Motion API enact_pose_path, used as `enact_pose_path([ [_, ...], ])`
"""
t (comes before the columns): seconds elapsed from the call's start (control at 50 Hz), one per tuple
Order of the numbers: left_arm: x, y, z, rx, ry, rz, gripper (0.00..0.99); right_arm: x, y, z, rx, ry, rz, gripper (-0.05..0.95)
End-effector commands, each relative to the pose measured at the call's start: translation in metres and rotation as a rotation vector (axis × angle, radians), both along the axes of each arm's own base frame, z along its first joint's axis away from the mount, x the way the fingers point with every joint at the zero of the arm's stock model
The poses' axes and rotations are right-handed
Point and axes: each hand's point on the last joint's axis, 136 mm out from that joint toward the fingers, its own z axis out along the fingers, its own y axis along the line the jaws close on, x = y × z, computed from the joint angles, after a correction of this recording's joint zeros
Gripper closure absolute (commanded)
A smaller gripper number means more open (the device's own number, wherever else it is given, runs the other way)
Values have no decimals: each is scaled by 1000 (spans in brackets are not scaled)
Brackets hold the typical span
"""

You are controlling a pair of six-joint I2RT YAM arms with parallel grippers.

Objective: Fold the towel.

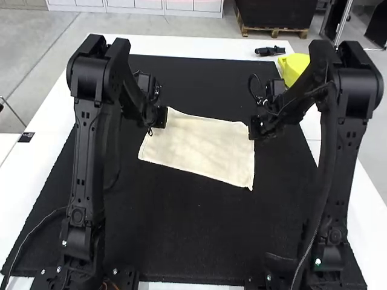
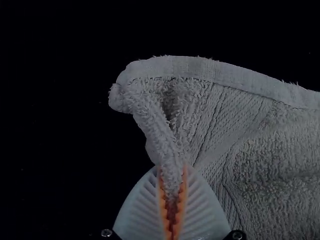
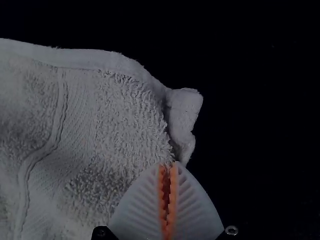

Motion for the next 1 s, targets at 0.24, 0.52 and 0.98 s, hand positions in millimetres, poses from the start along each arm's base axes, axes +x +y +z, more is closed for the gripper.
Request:
enact_pose_path([
  [0.24, 5, 29, 52, 34, -115, 78, 972, -8, -11, 77, -33, -166, -21, 913],
  [0.52, -5, 47, 76, 63, -204, 93, 972, -23, -12, 94, -42, -191, -11, 913],
  [0.98, -41, 80, 95, 140, -270, 108, 972, -49, -9, 103, -47, -179, 6, 913],
])
